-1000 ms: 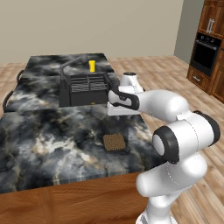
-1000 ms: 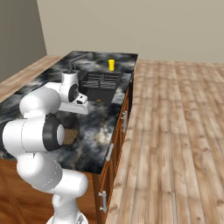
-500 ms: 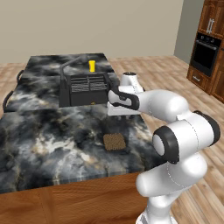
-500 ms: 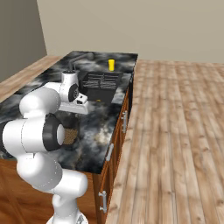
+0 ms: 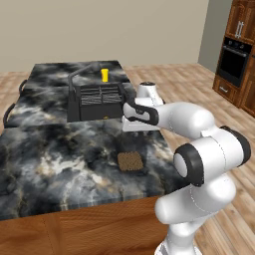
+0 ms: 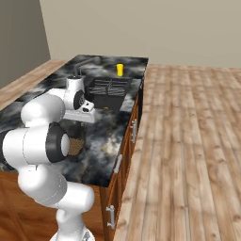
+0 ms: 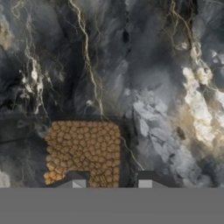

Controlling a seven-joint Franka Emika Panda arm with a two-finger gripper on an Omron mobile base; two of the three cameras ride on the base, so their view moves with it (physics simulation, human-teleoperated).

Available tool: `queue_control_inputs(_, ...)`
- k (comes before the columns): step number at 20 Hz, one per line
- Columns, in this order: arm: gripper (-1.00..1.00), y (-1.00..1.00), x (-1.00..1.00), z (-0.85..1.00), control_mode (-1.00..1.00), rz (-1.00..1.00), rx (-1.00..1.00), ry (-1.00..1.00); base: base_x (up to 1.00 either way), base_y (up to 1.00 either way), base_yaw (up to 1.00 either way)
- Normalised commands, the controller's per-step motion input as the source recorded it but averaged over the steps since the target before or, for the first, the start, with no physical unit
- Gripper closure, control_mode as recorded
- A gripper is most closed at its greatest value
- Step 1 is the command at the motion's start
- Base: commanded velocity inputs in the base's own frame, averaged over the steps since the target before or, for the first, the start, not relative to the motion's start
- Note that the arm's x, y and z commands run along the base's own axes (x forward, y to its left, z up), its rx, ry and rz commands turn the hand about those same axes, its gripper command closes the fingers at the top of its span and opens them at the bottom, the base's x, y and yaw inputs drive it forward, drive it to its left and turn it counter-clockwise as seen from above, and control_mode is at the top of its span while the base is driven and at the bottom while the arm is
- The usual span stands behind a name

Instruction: Pick the jar and cup and place them in the sink. Then turn on the water.

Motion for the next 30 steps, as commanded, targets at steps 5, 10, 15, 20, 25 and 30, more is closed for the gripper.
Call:
queue_control_inputs(5,1.0,0.0,0.0,0.24,-1.0,0.0,0.0,0.0,0.0,0.0,0.0)
queue_control_inputs(10,1.0,0.0,0.0,0.38,-1.0,0.0,0.0,0.0,0.0,0.0,0.0)
queue_control_inputs(15,1.0,0.0,-0.03,0.41,-1.0,0.0,0.01,0.0,0.0,0.0,0.0)
queue_control_inputs(20,1.0,-0.02,-0.08,0.33,-1.0,0.0,0.0,0.0,0.0,0.0,0.0)
queue_control_inputs(25,1.0,-0.03,-0.05,0.34,-1.0,0.0,0.0,0.0,0.0,0.0,0.0)
queue_control_inputs(30,1.0,-0.01,-0.01,0.35,-1.0,0.0,0.0,0.0,0.0,0.0,0.0)
